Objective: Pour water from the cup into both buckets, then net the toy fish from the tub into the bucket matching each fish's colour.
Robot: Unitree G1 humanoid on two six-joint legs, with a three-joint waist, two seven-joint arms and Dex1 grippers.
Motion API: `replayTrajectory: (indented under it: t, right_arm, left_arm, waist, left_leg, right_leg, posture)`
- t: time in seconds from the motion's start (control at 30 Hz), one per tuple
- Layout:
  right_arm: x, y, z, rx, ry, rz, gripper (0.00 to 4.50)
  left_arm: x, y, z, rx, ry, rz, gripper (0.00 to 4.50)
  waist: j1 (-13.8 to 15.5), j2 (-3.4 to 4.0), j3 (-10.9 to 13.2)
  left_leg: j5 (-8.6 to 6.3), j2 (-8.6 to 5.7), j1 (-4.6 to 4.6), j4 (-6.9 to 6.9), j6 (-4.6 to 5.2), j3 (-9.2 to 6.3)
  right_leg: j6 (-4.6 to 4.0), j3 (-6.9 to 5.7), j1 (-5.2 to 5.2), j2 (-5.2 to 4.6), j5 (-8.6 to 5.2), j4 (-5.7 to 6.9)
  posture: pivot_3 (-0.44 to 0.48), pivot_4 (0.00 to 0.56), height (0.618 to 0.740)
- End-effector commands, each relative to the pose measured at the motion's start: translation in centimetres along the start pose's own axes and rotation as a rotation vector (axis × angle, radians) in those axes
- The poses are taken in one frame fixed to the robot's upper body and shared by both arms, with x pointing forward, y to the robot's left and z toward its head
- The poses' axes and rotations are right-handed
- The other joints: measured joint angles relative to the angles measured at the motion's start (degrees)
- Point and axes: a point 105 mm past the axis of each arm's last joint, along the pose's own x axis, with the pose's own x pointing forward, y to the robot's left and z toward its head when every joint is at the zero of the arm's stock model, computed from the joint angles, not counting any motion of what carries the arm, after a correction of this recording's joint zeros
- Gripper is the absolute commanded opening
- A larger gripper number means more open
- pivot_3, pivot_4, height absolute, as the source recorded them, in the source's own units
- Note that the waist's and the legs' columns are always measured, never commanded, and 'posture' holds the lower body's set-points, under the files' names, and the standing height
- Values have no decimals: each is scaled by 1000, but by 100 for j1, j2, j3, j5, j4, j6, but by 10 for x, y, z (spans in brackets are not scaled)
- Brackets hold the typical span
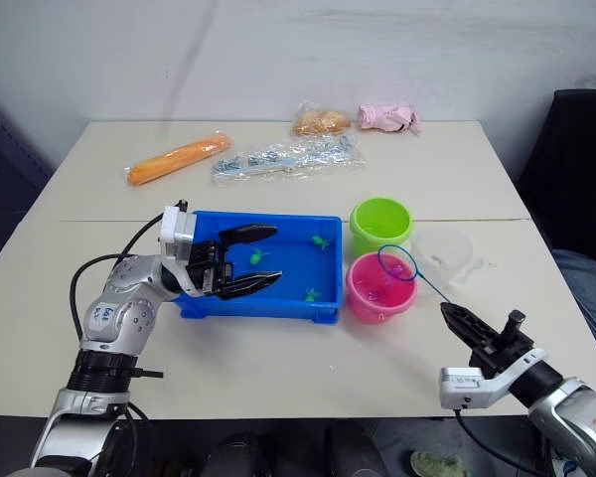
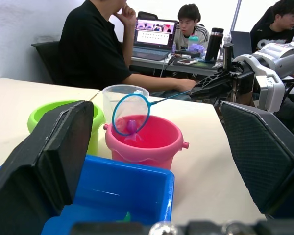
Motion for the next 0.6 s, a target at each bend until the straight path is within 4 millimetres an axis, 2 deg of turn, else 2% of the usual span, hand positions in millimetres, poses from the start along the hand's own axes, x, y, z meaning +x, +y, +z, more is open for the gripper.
replayTrajectory:
  t: [0.03, 0.3, 0.5, 0.6]
  right_arm:
    - [0, -4, -2, -3, 6, -17, 0]
    - [6, -4, 0, 42, 7, -18, 0]
    - [-1, -29, 8, -86, -48, -149, 0]
    - [-6, -19, 7, -88, -46, -131, 0]
  left_arm:
    - [1, 1, 5, 33, -10, 1, 4442]
    - [0, 0, 4, 37, -16, 15, 4442]
    - [-1, 0, 4, 43, -19, 27, 4442]
    - [-2, 0, 4, 44, -20, 31, 4442]
  waist:
    - [2, 0, 0]
    - [0, 0, 0]
    - [-3, -1, 0]
    - [0, -2, 0]
  left_leg:
    - [-1, 0, 0, 0, 1, 0]
    - [-2, 1, 1, -1, 2, 4]
    - [-2, 1, 0, -1, 2, 5]
    - [-2, 1, 1, -2, 1, 5]
  right_leg:
    - [0, 0, 0, 0, 0, 0]
    - [1, 4, -1, 0, 1, -1]
    - [1, 5, -2, 0, 1, -1]
    - [1, 5, -2, 0, 1, -3]
  posture:
    - [0, 150, 740]
    - [0, 150, 740]
    - [0, 150, 740]
    - [0, 150, 740]
